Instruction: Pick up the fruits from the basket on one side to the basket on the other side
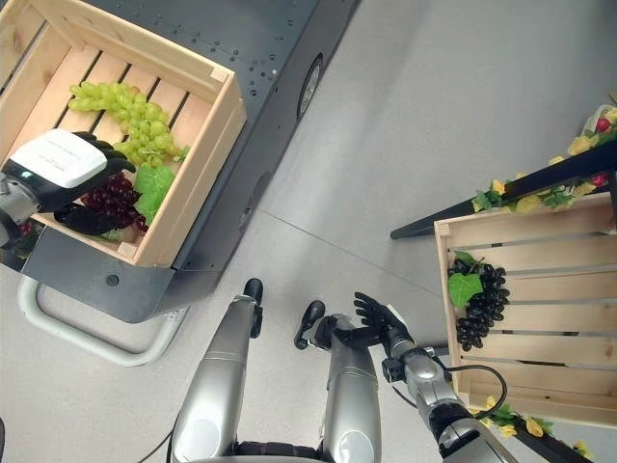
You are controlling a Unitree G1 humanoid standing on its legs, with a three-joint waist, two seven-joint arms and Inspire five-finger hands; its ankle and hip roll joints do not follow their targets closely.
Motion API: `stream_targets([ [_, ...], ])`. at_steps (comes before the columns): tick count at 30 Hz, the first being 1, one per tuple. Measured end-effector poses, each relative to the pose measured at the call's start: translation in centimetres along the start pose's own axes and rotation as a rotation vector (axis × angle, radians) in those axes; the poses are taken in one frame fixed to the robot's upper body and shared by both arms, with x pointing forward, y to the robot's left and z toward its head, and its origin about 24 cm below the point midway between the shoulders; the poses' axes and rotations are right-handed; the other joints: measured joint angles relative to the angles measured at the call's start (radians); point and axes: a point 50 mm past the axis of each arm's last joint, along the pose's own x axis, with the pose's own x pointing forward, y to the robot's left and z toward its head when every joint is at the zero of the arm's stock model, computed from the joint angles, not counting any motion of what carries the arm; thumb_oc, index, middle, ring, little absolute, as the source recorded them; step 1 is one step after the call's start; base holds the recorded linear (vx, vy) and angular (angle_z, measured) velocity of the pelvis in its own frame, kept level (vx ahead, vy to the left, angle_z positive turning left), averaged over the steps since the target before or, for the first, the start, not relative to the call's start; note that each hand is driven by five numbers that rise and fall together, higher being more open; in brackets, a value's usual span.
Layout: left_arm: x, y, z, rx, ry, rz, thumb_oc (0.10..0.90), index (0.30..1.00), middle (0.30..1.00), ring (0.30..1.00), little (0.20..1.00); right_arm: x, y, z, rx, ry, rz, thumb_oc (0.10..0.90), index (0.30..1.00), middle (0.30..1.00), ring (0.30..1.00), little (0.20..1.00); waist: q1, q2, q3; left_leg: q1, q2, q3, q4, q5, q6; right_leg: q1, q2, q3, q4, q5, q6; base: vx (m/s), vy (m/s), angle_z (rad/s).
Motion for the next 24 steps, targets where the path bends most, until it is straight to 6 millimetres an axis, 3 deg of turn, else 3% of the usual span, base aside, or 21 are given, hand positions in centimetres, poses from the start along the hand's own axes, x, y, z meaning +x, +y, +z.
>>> stream_targets([
  [5,1.3,1.2,0.7,0.078,-0.027,-0.138,0.800,0.900,0.900,0.900,0.900,0.0,0.0,0.1,-0.002,-0.006,0.009,0.800,0.900,0.900,0.900,0.900,-0.002,-0.001,0.000,-0.009,0.003,-0.001,-0.001,0.000,-0.001,-0.005,0.003,-0.004,-0.004,0.000,0.000,0.00,-0.001,0.01],
  [13,1.9,2.7,-0.7,0.149,0.077,-0.319,0.800,0.900,0.900,0.900,0.900,0.1,0.0,0.3,-0.004,-0.024,0.019,0.800,0.900,0.900,0.900,0.900,-0.022,-0.003,0.000,-0.017,0.004,-0.003,-0.005,-0.001,0.001,-0.006,0.006,-0.010,-0.021,0.005,0.003,0.00,0.000,0.00],
  [24,1.9,4.2,-2.3,0.275,0.202,-0.400,0.800,0.900,0.900,0.900,0.900,0.0,0.0,0.3,-0.007,-0.036,0.027,0.800,0.900,0.900,0.900,0.900,-0.021,-0.021,-0.001,-0.028,0.004,-0.011,-0.014,-0.001,0.001,-0.006,0.009,-0.021,-0.040,0.010,0.005,-0.01,-0.001,0.02],
])
